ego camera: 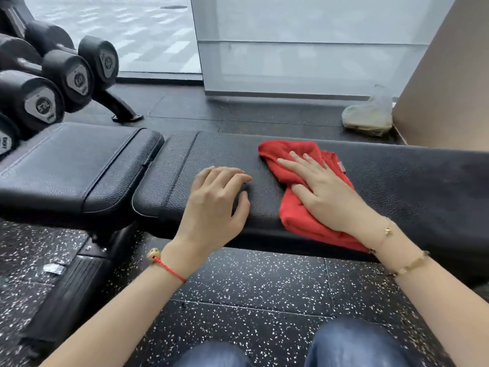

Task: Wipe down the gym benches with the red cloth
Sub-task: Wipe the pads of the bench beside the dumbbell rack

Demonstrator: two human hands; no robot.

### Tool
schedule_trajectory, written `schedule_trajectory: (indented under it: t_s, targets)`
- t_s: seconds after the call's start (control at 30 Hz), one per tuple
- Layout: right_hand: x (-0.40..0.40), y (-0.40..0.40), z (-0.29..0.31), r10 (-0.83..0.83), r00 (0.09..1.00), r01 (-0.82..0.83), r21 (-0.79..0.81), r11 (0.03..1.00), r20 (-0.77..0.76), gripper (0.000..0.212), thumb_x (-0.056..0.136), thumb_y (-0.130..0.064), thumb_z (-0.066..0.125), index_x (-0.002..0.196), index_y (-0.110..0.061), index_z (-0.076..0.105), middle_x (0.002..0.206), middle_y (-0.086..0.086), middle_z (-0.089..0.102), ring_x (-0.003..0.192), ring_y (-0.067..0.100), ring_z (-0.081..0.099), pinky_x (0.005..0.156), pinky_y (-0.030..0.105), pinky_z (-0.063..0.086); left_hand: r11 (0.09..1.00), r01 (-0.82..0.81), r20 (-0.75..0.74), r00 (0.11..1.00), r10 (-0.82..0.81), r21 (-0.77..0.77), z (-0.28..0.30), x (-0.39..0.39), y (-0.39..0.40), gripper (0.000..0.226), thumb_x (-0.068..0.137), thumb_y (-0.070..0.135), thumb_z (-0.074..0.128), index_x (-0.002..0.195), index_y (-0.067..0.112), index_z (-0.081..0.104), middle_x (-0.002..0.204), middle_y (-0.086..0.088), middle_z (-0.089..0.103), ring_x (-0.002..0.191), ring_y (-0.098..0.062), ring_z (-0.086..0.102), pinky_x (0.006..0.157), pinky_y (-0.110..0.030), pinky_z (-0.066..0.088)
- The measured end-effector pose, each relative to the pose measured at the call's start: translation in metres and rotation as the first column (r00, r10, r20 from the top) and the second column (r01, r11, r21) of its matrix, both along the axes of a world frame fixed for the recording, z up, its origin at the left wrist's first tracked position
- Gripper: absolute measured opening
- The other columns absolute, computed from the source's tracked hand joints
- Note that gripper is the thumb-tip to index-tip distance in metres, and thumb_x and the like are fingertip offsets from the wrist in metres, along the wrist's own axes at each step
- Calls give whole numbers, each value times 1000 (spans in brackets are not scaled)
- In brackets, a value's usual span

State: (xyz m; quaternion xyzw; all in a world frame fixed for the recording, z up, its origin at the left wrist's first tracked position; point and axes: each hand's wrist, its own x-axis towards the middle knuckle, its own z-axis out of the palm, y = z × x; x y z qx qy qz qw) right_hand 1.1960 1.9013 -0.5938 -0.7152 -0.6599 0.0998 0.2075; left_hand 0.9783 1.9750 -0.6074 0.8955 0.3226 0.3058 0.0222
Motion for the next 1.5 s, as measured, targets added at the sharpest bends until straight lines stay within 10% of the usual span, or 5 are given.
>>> schedule_trajectory:
  t_s: [0.2,0.7,0.9,1.2,1.5]
  targets:
    - [10,39,11,-231,973,230,-41,972,-15,52,97,-23,41,148,-34,32,161,0,17,150,21,10,122,43,1,999,39,20,999,-39,3,-3,0,4,26,90,22,51,109,14,67,114,1,67,113,-23,59,111,-45,35]
    - [27,-10,5,-37,999,37,15,999,0,53,96,-23,45,145,-41,34,159,-11,20,149,11,11,116,26,-8,995,-88,-9,996,87,-40,-8,14,5,32,91,29,47,115,18,65,121,4,64,118,-19,55,114,-42,32]
    - [26,54,6,-77,996,78,-45,996,35,53,97,-26,40,148,-35,29,162,-1,15,150,22,8,122,44,-2,991,-117,-34,993,115,-62,-7,15,4,33,90,30,48,117,20,63,121,5,62,119,-20,54,113,-35,30]
    - [13,3,3,165,986,-166,7,986,34,54,96,-25,43,147,-41,30,160,-9,18,149,13,9,122,36,-2,993,-107,-58,993,105,-45,-5,14,2,34,90,30,48,119,20,63,124,6,62,119,-19,54,112,-42,33]
    - [29,72,8,-70,997,73,-83,994,42,53,98,-27,37,150,-34,26,162,0,12,150,22,6,122,44,-4,995,-99,-52,994,97,-33,-6,14,2,36,90,32,45,119,19,62,123,5,62,119,-19,54,111,-41,34]
